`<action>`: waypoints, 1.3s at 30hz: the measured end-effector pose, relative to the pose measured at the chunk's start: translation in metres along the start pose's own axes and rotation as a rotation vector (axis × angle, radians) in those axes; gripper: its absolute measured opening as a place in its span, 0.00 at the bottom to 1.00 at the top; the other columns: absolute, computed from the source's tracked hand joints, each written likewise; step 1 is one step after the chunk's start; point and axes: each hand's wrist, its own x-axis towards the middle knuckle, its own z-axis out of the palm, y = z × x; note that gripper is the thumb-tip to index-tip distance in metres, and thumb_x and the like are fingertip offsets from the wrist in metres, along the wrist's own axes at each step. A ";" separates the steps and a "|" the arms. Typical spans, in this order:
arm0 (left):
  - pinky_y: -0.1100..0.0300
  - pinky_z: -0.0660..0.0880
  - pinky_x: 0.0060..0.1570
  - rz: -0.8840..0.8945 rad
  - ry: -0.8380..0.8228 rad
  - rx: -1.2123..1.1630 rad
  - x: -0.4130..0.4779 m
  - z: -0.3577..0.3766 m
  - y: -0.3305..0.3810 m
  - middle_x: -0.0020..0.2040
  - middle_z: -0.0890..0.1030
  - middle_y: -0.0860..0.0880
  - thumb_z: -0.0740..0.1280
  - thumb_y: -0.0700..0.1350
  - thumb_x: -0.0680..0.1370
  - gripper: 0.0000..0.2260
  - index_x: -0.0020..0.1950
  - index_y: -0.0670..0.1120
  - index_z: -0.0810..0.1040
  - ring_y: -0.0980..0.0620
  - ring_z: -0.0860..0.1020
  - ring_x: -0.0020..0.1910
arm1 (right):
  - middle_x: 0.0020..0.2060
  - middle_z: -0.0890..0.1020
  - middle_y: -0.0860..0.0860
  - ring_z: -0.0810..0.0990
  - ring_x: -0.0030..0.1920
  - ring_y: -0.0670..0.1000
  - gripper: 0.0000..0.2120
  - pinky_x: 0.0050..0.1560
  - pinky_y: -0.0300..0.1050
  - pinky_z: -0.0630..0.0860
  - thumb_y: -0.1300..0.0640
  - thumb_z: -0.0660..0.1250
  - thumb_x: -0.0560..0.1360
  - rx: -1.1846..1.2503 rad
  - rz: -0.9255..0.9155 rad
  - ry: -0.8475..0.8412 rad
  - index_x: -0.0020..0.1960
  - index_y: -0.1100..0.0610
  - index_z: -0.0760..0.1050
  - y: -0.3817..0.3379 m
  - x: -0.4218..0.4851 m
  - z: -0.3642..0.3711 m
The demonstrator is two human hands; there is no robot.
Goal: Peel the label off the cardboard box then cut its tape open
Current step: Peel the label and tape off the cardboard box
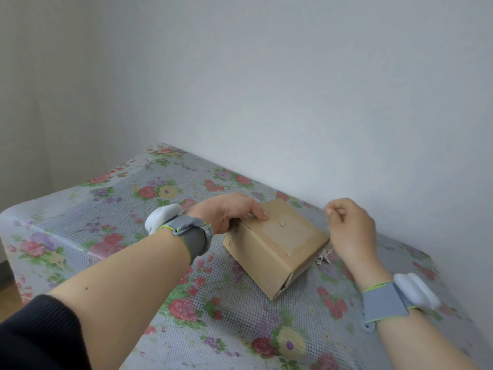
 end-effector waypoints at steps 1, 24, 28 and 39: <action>0.53 0.79 0.51 0.014 0.015 -0.022 0.001 0.000 0.000 0.52 0.83 0.40 0.70 0.37 0.72 0.13 0.56 0.39 0.79 0.43 0.81 0.44 | 0.38 0.79 0.51 0.76 0.42 0.53 0.05 0.39 0.39 0.61 0.63 0.64 0.76 -0.017 0.091 -0.011 0.45 0.59 0.79 0.013 -0.001 -0.002; 0.51 0.78 0.49 0.391 0.675 0.471 0.006 0.005 -0.004 0.52 0.76 0.50 0.63 0.61 0.76 0.23 0.65 0.48 0.70 0.49 0.78 0.47 | 0.47 0.74 0.52 0.76 0.54 0.58 0.11 0.42 0.47 0.72 0.53 0.61 0.78 -0.480 -0.101 -0.440 0.58 0.51 0.76 0.043 -0.045 0.006; 0.46 0.77 0.53 0.443 0.706 0.478 0.001 0.000 -0.009 0.58 0.75 0.48 0.61 0.62 0.76 0.23 0.64 0.49 0.70 0.47 0.77 0.52 | 0.55 0.82 0.51 0.79 0.55 0.54 0.15 0.51 0.45 0.75 0.56 0.63 0.77 -0.228 0.054 -0.238 0.64 0.51 0.76 0.042 -0.050 0.000; 0.56 0.68 0.60 0.485 0.345 0.431 -0.033 0.004 -0.034 0.68 0.68 0.51 0.75 0.58 0.67 0.39 0.74 0.52 0.61 0.50 0.69 0.65 | 0.73 0.63 0.48 0.72 0.64 0.54 0.31 0.53 0.49 0.75 0.63 0.60 0.77 0.391 0.373 -0.529 0.76 0.47 0.53 0.011 -0.021 0.017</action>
